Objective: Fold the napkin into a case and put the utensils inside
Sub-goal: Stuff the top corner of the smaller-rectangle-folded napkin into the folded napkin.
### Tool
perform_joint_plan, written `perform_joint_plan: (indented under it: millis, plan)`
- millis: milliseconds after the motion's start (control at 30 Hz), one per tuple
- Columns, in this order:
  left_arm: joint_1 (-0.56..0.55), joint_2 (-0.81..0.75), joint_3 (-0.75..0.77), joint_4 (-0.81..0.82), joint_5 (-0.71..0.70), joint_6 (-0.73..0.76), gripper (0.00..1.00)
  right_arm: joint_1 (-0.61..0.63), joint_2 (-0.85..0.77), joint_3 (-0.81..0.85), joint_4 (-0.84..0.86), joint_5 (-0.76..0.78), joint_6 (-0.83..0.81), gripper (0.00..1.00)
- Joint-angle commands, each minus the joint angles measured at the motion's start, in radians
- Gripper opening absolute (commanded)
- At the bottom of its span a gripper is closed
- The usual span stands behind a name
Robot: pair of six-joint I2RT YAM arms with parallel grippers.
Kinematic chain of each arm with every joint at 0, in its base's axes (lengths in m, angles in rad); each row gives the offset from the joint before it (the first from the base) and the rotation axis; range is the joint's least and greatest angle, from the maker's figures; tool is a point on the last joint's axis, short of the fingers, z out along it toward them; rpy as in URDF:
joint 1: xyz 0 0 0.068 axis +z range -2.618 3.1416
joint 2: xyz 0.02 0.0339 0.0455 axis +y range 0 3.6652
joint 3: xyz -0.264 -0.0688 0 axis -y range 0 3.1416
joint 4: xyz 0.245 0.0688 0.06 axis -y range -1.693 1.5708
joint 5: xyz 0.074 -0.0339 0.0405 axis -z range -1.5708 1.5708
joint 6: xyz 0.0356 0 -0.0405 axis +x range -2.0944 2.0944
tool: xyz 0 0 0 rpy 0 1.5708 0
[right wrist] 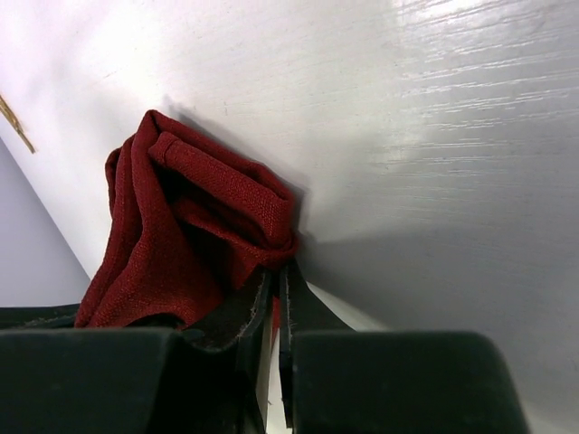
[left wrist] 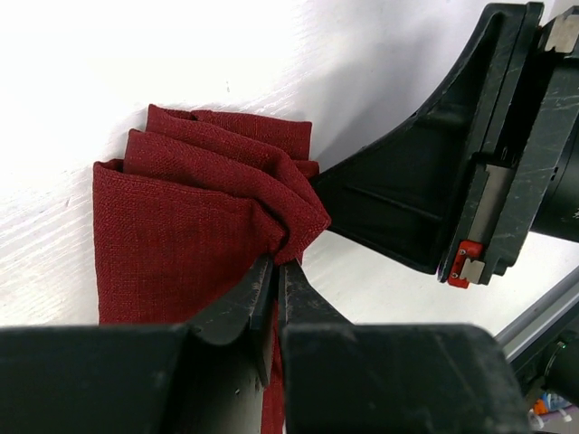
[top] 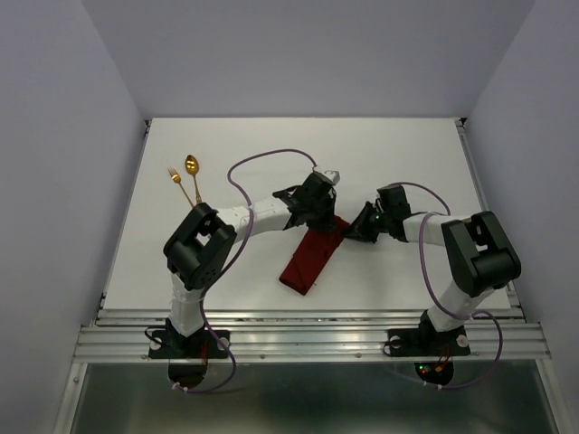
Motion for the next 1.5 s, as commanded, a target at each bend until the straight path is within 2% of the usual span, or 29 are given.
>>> perform_joint_plan:
  millis: [0,100,200,367,500,867,1267,1467]
  plan:
    - [0.005,0.007,0.045,-0.041,0.031,0.05,0.0,0.005,0.011,0.035,0.026,0.092,0.031,0.01]
    - [0.008,0.004,0.04,-0.033,0.043,0.05,0.0,0.005,0.011,0.04,0.024,0.097,0.031,0.01]
    - [0.016,0.001,0.043,-0.033,0.057,0.055,0.0,0.005,0.003,0.052,0.013,0.091,0.012,0.06]
    - [0.049,-0.021,0.02,0.007,0.129,0.036,0.0,0.005,-0.066,0.092,-0.074,0.114,-0.089,0.28]
    - [0.059,-0.025,0.005,0.031,0.167,0.019,0.0,0.04,-0.112,0.135,-0.189,0.157,-0.181,0.38]
    - [0.066,-0.053,-0.053,0.14,0.18,-0.087,0.0,0.19,-0.094,0.251,-0.324,0.359,-0.307,0.37]
    - [0.099,-0.082,-0.095,0.194,0.174,-0.149,0.0,0.19,-0.077,0.261,-0.335,0.402,-0.342,0.29]
    - [0.103,-0.085,-0.107,0.213,0.187,-0.159,0.0,0.209,-0.063,0.274,-0.332,0.41,-0.354,0.29]
